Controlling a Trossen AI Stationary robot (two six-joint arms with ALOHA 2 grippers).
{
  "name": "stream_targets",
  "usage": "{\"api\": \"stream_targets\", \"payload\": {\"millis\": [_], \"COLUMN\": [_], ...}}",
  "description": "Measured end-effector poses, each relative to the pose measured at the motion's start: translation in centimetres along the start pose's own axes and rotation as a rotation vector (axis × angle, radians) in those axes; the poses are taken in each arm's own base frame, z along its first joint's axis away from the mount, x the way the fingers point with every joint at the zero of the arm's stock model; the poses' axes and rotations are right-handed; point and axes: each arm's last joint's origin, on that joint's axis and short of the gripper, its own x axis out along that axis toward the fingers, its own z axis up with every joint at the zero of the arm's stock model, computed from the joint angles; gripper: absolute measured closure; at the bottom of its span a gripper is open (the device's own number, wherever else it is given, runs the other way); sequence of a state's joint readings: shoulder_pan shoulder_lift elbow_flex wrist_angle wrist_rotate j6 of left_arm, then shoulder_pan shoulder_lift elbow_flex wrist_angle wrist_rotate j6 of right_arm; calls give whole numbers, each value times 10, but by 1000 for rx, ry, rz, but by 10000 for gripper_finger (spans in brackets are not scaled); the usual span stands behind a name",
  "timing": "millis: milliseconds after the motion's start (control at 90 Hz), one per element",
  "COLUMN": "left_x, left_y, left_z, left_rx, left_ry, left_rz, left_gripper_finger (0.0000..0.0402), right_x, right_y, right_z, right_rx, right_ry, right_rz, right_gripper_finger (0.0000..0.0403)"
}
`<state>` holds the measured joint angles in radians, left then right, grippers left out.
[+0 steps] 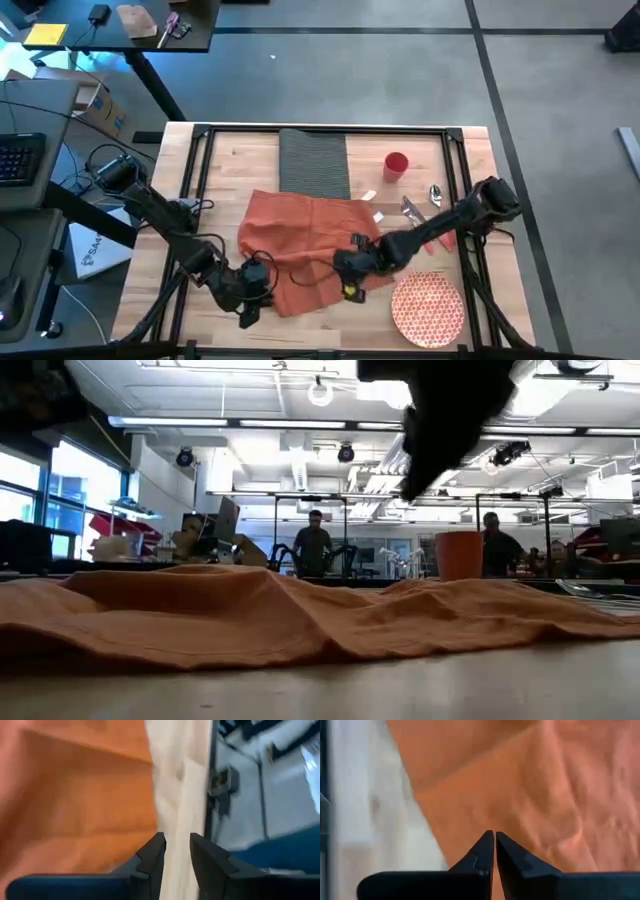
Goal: Set table place
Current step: Move the orange napkin to the center of the table
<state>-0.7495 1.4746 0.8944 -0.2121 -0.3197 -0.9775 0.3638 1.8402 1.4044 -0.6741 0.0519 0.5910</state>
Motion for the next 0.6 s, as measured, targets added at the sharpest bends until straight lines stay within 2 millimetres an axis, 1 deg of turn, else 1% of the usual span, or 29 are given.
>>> {"api": "stream_targets", "payload": {"millis": [44, 89, 144, 200, 256, 311, 422, 533, 600], "left_x": [4, 9, 15, 22, 28, 33, 38, 38, 36], "left_y": [1, 1, 0, -1, 1, 2, 1, -2, -4], "left_z": [-1, -2, -5, -9, -13, -17, -24, -26, -27], "left_rx": [31, 78, 134, 164, 160, 136, 61, 9, 8], "left_ry": [7, 20, 56, 109, 156, 184, 215, 216, 214], "left_rz": [11, -3, -35, -63, -68, -65, -63, -73, -79], "left_gripper_finger": [295, 286, 273, 262, 252, 246, 243, 246, 247], "right_x": [-6, -10, -11, -10, -7, -2, 10, 25, 34], "right_y": [-3, -5, -4, 1, 5, 10, 19, 25, 26], "right_z": [9, 13, 12, 5, -6, -20, -48, -71, -81], "right_rx": [22, 5, -59, -140, -224, -317, -462, -536, -555], "right_ry": [0, -2, 25, 70, 132, 176, 217, 159, 105], "right_rz": [25, 41, 73, 124, 156, 179, 167, 106, 92], "right_gripper_finger": [403, 403, 403, 401, 393, 376, 319, 257, 232]}}
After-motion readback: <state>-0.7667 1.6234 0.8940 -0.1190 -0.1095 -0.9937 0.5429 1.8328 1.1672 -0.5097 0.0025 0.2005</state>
